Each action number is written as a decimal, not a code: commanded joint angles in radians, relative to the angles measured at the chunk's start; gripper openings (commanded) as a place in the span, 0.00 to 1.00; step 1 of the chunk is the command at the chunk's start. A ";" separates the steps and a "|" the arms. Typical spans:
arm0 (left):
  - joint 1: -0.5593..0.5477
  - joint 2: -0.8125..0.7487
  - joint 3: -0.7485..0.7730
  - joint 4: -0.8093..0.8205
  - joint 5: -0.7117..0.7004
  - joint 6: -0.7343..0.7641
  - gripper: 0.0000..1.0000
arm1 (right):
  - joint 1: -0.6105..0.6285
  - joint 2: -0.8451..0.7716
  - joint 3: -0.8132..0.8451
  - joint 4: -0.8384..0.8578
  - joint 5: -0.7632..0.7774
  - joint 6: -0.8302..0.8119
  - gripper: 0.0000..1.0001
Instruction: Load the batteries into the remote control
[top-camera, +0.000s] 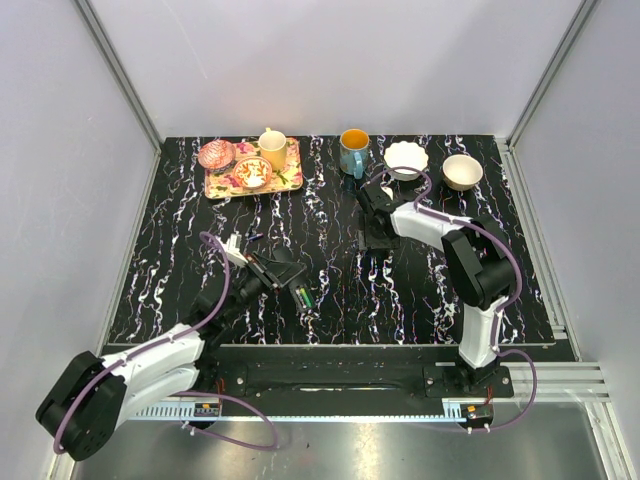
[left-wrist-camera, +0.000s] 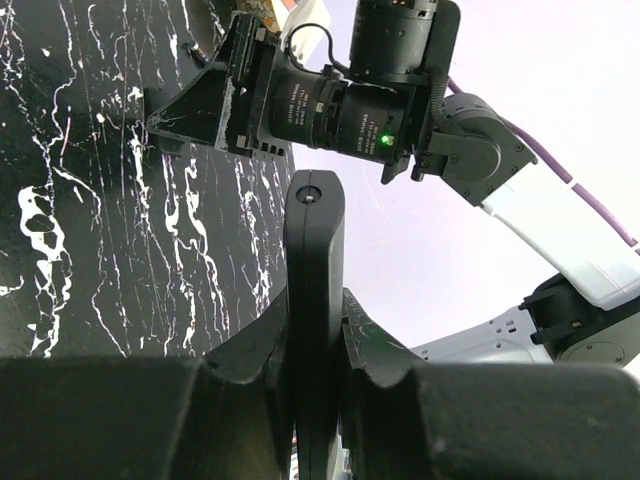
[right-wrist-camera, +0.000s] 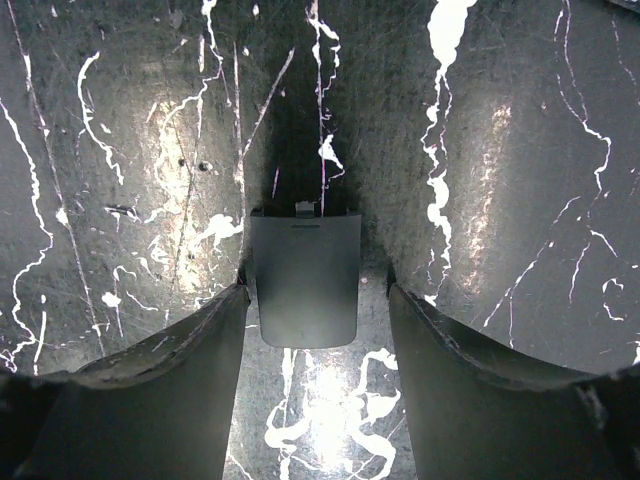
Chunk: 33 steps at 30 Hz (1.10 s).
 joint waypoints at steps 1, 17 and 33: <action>0.008 0.017 0.002 0.064 0.027 0.002 0.00 | 0.001 0.031 0.028 -0.002 -0.009 -0.028 0.64; 0.011 0.074 0.010 0.111 0.056 -0.009 0.00 | -0.005 0.038 -0.004 -0.022 -0.073 -0.025 0.31; 0.015 0.424 0.163 0.352 0.067 -0.067 0.00 | 0.060 -0.530 -0.038 -0.328 -0.200 0.014 0.00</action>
